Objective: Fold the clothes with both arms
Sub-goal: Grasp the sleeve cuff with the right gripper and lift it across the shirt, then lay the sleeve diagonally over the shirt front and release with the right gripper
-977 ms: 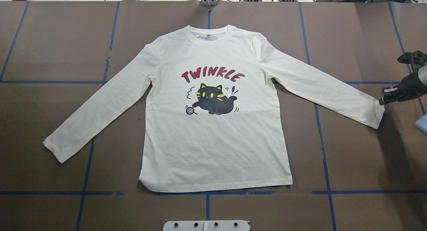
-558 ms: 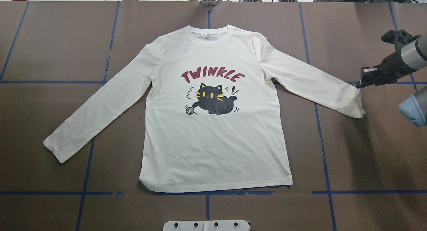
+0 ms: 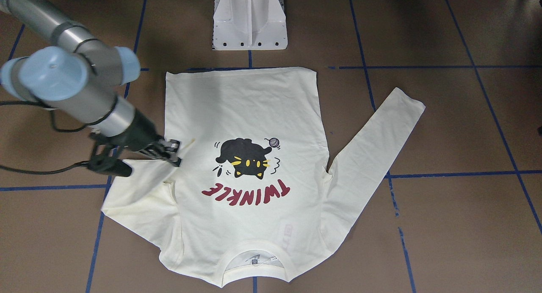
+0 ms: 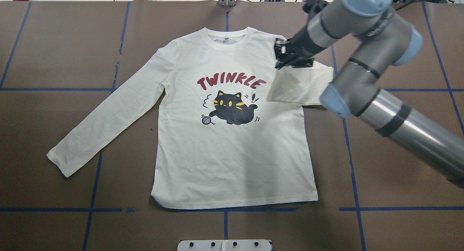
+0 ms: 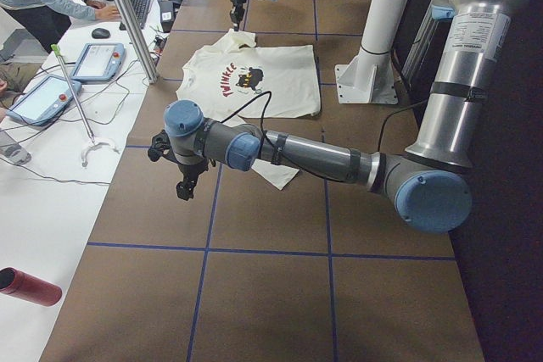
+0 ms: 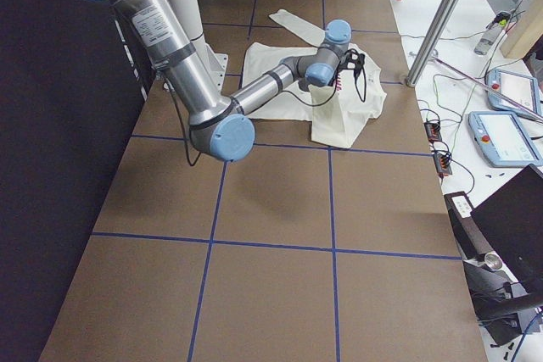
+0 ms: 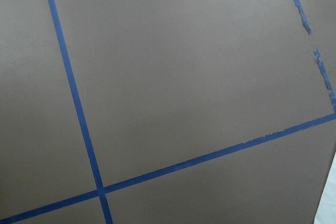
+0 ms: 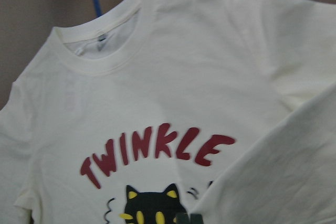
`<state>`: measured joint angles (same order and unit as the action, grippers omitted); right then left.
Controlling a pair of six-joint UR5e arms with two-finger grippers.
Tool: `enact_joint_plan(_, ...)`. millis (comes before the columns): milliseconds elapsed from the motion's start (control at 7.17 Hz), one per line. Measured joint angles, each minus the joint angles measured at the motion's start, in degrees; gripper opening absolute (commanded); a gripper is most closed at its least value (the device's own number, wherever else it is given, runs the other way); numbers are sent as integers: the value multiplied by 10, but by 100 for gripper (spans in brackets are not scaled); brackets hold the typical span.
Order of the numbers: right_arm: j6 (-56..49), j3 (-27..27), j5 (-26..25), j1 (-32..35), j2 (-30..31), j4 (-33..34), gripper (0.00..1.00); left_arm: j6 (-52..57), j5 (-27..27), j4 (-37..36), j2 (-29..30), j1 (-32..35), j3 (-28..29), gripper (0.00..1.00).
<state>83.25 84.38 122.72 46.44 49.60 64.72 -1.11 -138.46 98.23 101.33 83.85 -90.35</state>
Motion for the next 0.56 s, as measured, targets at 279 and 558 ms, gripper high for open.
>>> enact_joint_plan(279, 35, -154, -142, -105, -187, 8, 0, 0, 0, 3, 0, 0, -4, 100)
enact_joint_plan(558, 40, -270, -217, -162, -277, -31, 99, 0, 0, 3, 0, -1, -8, 100)
